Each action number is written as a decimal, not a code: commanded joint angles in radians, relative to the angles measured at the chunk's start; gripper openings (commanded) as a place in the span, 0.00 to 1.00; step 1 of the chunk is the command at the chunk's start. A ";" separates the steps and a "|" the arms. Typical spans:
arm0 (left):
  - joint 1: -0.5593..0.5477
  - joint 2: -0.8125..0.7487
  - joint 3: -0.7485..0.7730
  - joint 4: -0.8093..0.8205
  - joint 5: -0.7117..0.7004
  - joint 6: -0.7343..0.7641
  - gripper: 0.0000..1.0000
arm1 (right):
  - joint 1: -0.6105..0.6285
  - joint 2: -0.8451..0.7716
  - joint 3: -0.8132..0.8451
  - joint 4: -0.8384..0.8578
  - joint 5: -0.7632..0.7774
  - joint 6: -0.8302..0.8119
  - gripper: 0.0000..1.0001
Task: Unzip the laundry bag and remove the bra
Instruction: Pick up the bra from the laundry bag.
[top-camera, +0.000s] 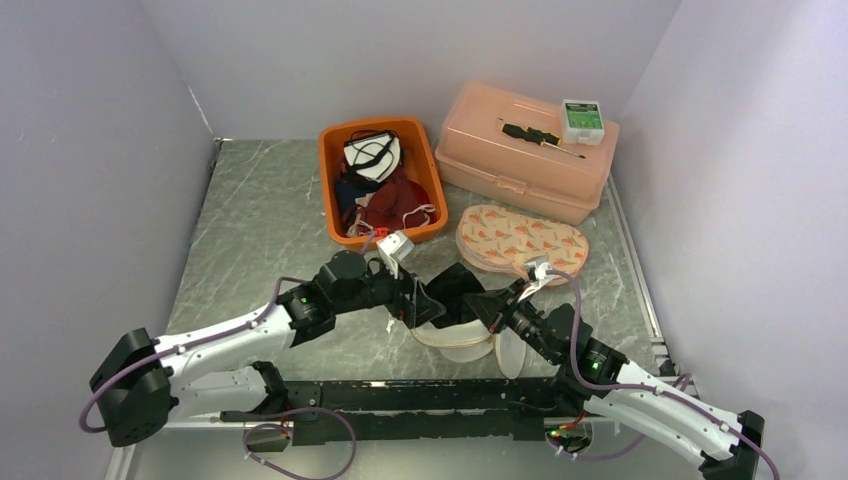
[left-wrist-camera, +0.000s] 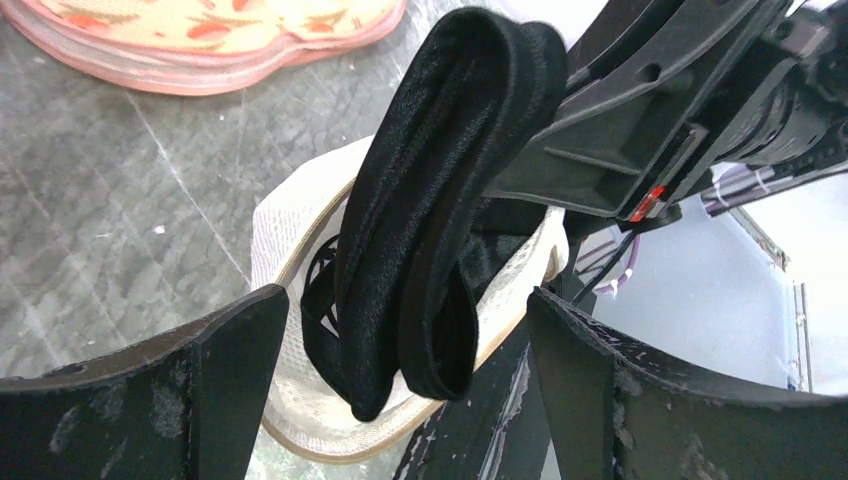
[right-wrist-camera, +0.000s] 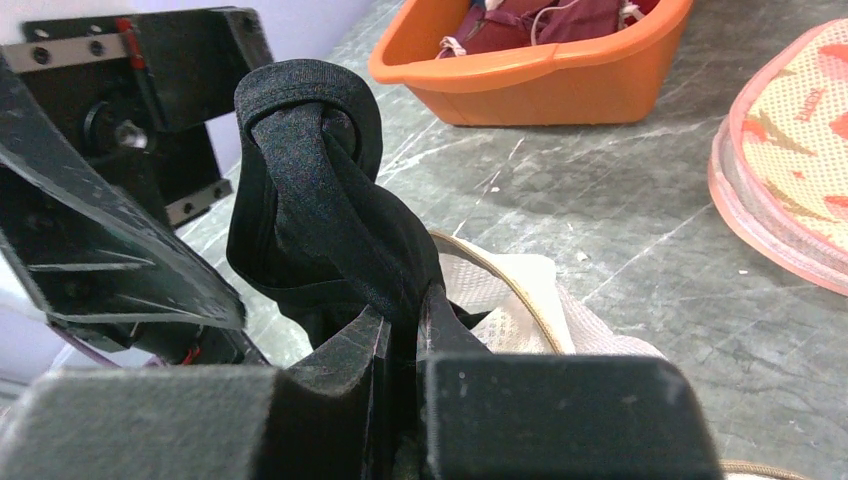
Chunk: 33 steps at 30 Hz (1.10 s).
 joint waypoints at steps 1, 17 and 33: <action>0.000 0.058 0.023 0.103 0.096 0.033 0.94 | 0.005 -0.006 0.033 0.061 -0.032 0.011 0.00; 0.000 0.146 0.000 0.236 0.223 -0.050 0.03 | 0.004 -0.008 0.062 -0.007 -0.009 0.016 0.33; 0.000 0.073 0.024 0.120 0.048 -0.036 0.03 | 0.004 -0.009 0.261 -0.515 0.286 0.226 0.98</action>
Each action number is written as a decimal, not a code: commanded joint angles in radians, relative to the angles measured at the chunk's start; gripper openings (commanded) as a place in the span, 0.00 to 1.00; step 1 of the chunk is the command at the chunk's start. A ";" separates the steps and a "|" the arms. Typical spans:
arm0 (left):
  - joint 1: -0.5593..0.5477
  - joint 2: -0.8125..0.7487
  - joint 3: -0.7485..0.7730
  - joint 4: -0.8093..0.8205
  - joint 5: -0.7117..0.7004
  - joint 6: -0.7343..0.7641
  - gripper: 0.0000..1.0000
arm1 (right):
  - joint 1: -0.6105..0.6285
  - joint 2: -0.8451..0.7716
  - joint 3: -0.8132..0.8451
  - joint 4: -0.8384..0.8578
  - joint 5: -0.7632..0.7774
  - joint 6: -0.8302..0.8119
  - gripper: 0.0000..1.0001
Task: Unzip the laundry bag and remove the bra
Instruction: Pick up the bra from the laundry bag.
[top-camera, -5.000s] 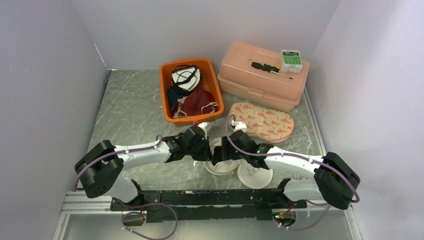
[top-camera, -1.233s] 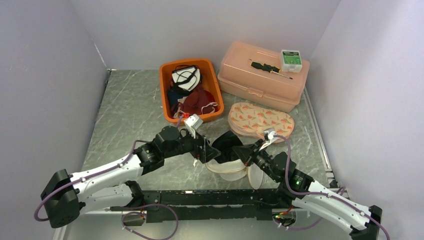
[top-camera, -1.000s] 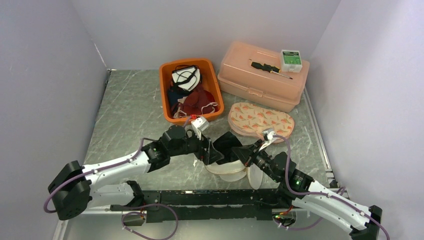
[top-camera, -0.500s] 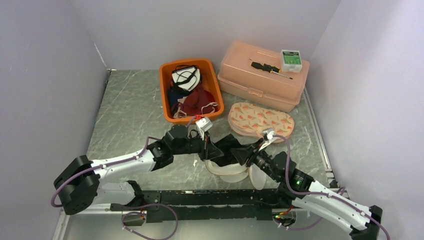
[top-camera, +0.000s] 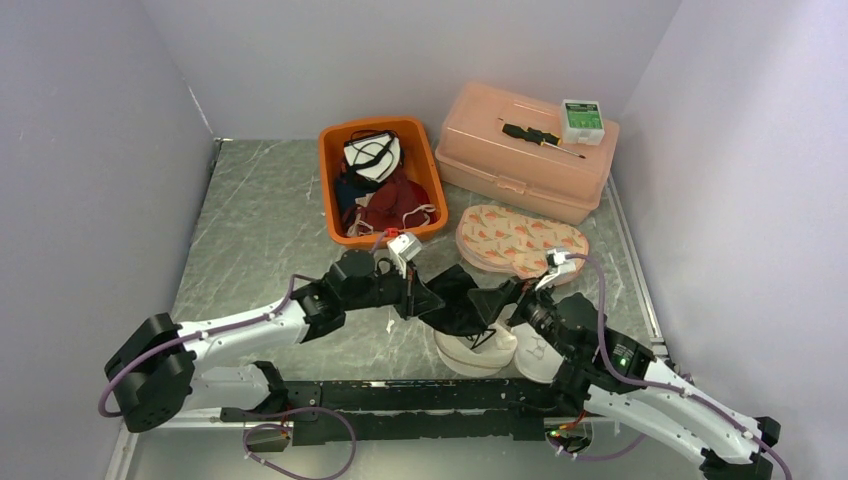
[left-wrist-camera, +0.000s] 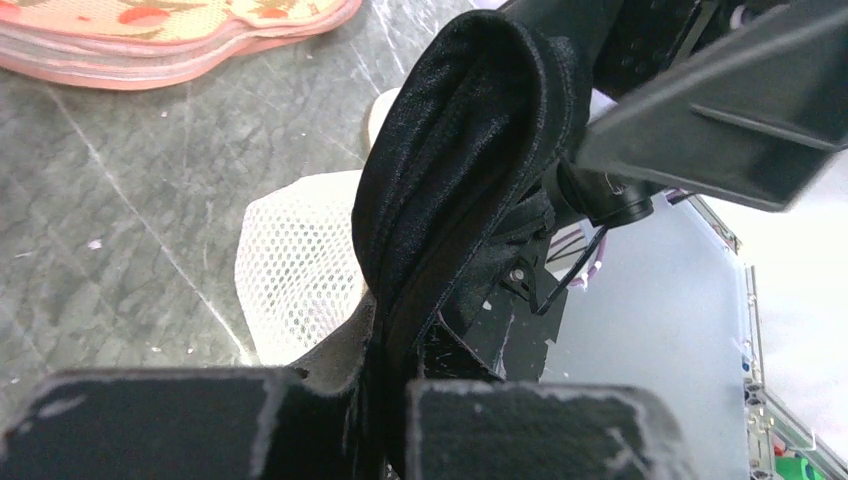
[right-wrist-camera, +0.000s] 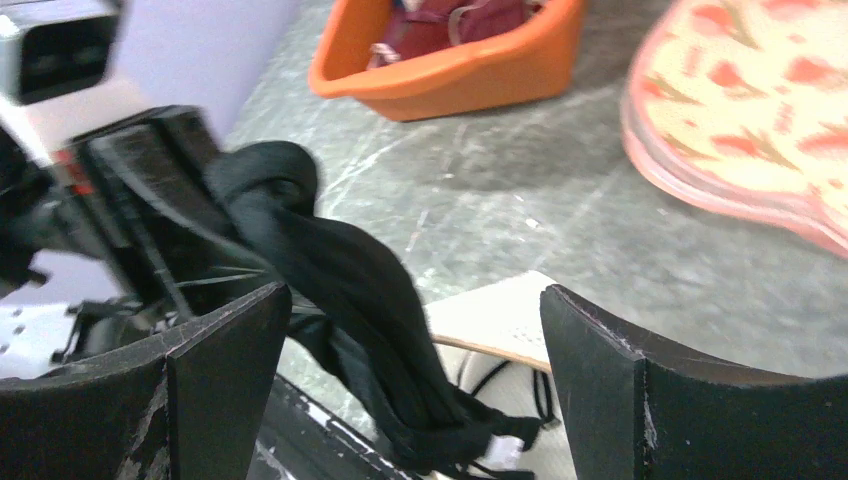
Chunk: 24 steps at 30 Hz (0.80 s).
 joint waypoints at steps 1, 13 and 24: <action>-0.002 -0.078 0.035 -0.050 -0.093 0.011 0.03 | 0.004 -0.052 -0.005 -0.177 0.234 0.160 0.98; -0.002 -0.322 0.119 -0.334 -0.343 0.027 0.03 | 0.001 0.074 -0.051 -0.224 0.316 0.253 0.79; -0.003 -0.415 0.248 -0.493 -0.408 0.037 0.03 | -0.026 0.248 -0.109 -0.086 0.117 0.239 0.85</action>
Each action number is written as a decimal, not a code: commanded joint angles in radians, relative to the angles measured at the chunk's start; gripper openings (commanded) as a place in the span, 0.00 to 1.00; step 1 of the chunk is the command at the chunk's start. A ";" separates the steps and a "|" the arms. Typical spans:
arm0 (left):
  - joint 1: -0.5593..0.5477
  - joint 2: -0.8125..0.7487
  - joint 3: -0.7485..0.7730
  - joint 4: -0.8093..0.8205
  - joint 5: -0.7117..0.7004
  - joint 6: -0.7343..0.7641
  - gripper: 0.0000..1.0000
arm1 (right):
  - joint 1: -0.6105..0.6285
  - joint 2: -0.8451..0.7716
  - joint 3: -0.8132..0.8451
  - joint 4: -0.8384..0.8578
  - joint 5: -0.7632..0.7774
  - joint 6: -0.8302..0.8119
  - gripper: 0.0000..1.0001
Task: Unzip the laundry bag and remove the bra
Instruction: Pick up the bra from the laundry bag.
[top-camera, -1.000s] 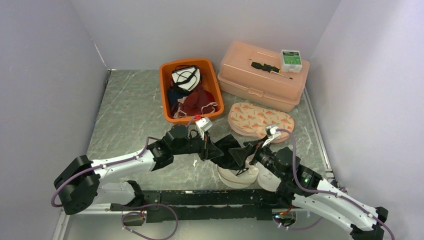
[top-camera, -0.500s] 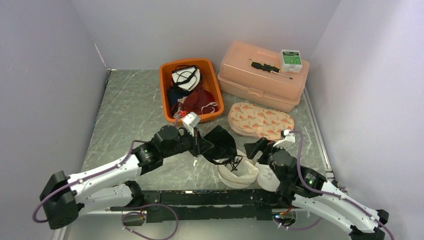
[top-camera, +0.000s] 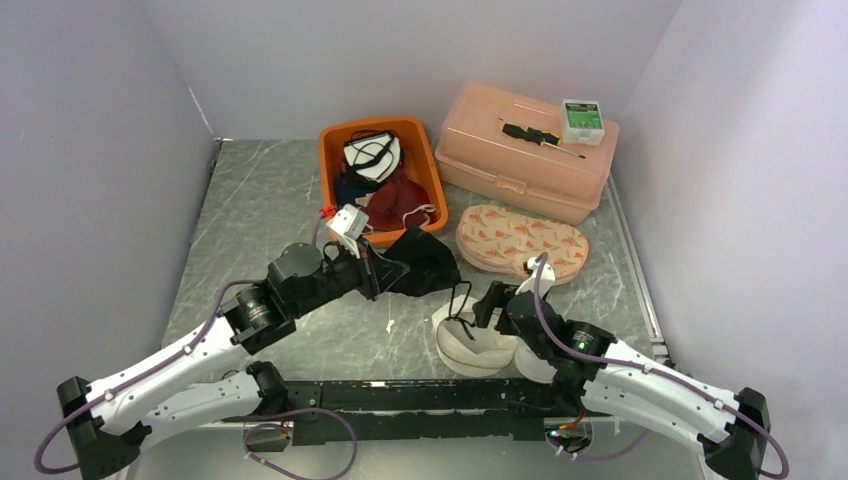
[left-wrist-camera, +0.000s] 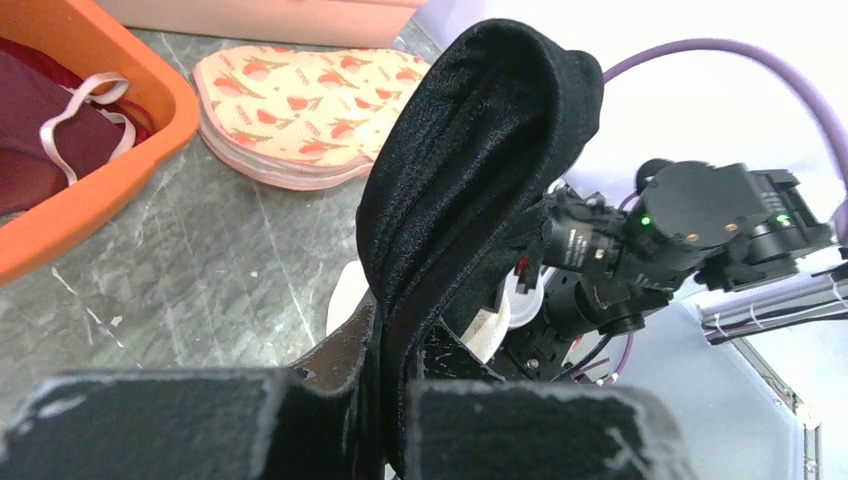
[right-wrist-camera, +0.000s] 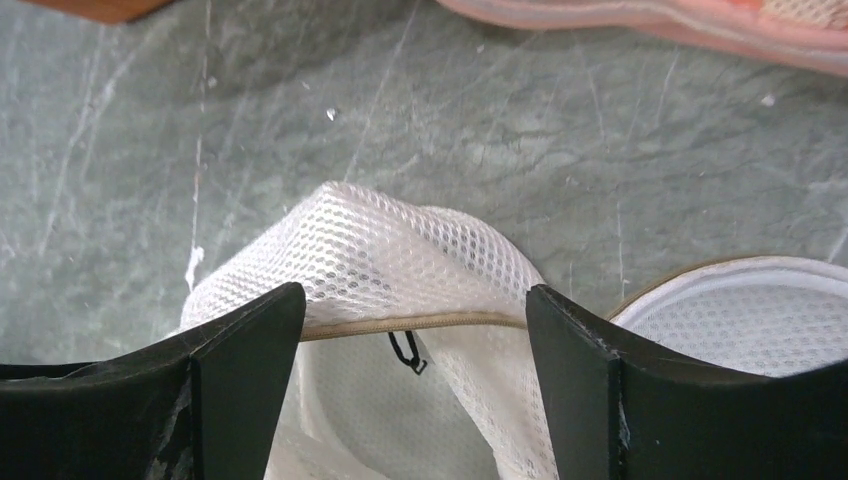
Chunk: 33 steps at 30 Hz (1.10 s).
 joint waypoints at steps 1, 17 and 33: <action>-0.002 -0.051 0.079 -0.046 -0.054 0.035 0.03 | -0.008 0.025 -0.030 0.079 -0.071 0.001 0.85; -0.003 -0.106 0.278 -0.140 -0.095 0.124 0.03 | -0.024 0.096 -0.066 0.191 -0.175 -0.020 0.26; -0.001 -0.014 0.548 -0.196 -0.186 0.292 0.03 | -0.047 0.284 0.044 0.419 -0.203 -0.077 0.23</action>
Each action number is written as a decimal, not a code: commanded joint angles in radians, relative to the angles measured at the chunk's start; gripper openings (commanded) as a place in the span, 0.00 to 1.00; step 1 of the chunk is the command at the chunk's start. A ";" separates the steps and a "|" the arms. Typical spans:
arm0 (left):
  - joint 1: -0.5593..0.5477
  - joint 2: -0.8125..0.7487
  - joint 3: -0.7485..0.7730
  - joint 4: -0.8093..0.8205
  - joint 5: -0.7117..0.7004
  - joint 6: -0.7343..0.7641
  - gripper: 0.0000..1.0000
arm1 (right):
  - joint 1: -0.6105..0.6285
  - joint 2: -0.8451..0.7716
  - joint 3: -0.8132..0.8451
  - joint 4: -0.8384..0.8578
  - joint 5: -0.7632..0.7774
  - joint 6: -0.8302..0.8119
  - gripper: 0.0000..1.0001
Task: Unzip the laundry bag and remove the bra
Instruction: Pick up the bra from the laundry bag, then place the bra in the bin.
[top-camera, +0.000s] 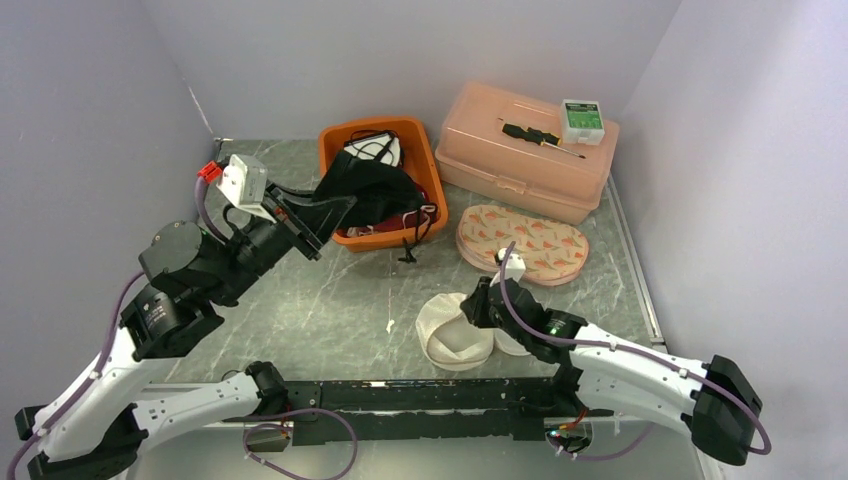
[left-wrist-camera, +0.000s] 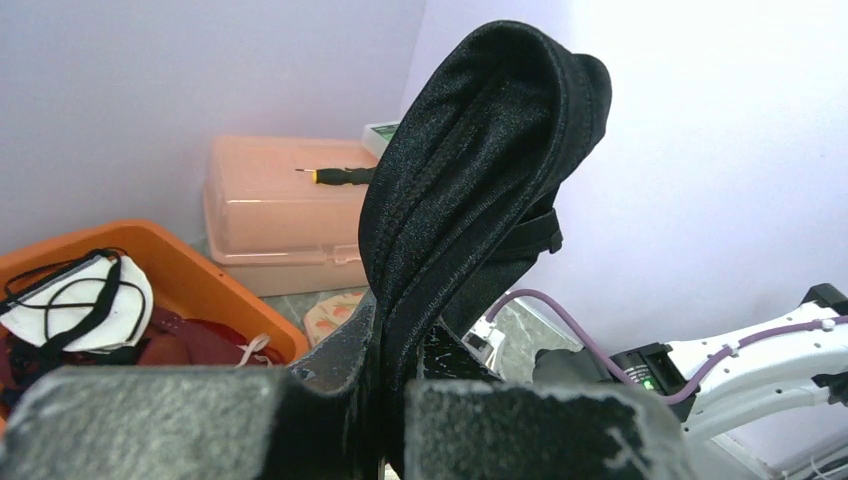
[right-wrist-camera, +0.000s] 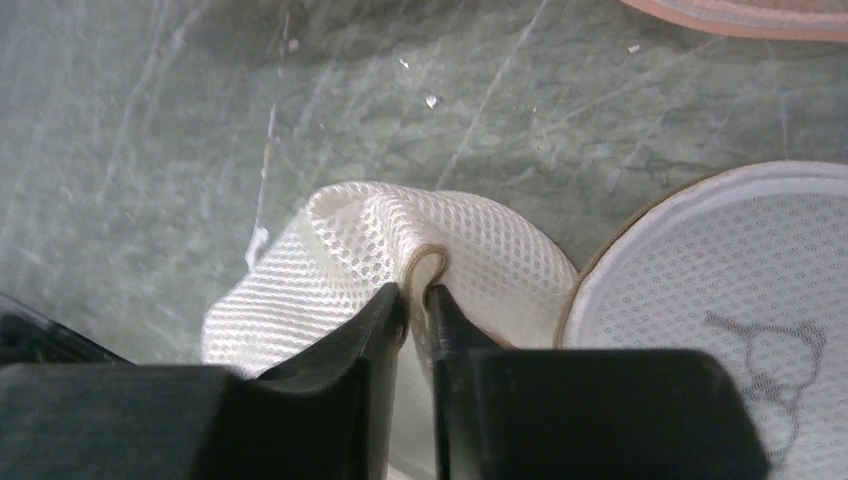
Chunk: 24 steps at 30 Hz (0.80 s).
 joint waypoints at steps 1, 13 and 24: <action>-0.003 0.030 0.033 0.015 -0.024 0.050 0.03 | -0.022 0.034 0.065 0.112 -0.002 -0.018 0.36; 0.077 0.363 0.310 -0.067 -0.357 0.249 0.03 | -0.025 -0.099 0.182 -0.149 0.084 -0.150 0.74; 0.457 0.614 0.471 -0.078 0.008 -0.074 0.03 | -0.026 -0.300 0.004 -0.009 -0.071 -0.171 0.75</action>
